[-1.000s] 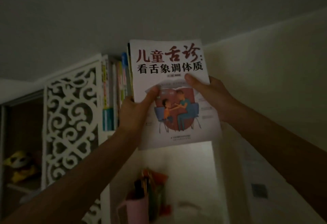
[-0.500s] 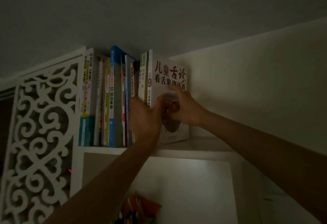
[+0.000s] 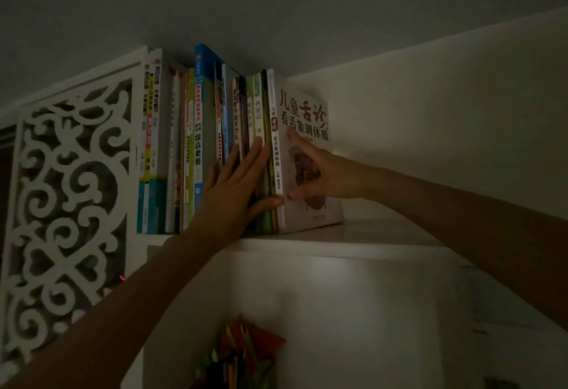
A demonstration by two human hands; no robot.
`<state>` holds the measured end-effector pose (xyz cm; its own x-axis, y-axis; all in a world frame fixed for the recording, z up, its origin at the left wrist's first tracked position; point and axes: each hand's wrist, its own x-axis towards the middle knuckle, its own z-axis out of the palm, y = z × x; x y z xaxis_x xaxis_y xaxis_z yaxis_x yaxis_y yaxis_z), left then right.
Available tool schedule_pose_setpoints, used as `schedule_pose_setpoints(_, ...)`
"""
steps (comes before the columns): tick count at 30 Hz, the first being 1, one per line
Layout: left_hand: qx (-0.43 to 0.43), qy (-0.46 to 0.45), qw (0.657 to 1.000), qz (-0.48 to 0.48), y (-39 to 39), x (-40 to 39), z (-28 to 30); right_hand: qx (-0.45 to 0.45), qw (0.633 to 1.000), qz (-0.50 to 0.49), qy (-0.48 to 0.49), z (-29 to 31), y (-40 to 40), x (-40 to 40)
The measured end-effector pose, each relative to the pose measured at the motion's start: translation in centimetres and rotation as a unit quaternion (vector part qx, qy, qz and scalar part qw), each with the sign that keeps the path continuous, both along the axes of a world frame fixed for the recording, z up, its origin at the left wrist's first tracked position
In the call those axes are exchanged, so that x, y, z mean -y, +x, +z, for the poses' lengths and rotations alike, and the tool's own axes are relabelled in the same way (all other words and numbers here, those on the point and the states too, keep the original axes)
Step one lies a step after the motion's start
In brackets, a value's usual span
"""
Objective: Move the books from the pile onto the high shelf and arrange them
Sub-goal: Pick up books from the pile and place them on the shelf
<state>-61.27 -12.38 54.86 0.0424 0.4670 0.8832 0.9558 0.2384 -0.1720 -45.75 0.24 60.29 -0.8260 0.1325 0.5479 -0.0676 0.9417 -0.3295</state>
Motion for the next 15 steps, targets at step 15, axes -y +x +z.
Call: schedule_pose_setpoints(15,0.058,0.031,0.916,-0.396,13.0,1.5,-11.8,-0.178,0.926,-0.292,0.162,-10.6,17.1,8.2)
